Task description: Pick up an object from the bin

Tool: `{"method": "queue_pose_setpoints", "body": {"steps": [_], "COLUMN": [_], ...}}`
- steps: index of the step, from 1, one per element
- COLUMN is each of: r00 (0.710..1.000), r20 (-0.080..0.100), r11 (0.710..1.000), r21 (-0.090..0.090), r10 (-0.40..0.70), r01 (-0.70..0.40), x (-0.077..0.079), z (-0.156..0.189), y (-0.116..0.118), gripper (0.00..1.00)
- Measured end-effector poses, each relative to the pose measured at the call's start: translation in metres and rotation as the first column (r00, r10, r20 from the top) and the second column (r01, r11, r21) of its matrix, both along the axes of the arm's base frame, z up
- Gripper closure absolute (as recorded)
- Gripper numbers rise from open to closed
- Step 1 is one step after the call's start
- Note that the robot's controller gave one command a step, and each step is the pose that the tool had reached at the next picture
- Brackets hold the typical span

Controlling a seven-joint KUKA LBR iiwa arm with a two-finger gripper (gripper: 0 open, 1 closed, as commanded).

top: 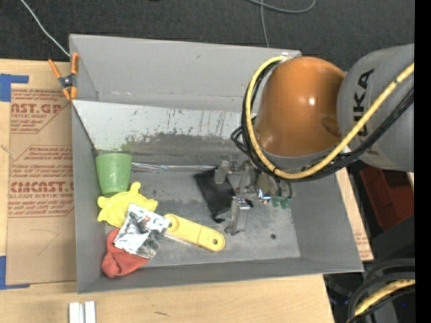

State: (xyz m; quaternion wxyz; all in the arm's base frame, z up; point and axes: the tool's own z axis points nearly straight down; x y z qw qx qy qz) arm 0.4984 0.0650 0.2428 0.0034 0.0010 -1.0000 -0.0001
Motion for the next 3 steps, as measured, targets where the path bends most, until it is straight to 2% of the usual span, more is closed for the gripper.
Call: {"method": "queue_pose_setpoints", "body": {"steps": [1,2,3], "r00": [1.000,1.000,0.990], "r20": [0.009,0.008,0.004], "r11": [1.000,1.000,0.990], "r21": [0.001,0.002,0.001], "r10": [-0.002,-0.004,-0.141], "r01": [0.002,0.004,0.141], "x": [0.001,-0.001,0.018], "z": [0.005,-0.086,-0.152], "y": [0.000,-0.013,-0.029], "gripper": [0.00,0.00,0.00]}}
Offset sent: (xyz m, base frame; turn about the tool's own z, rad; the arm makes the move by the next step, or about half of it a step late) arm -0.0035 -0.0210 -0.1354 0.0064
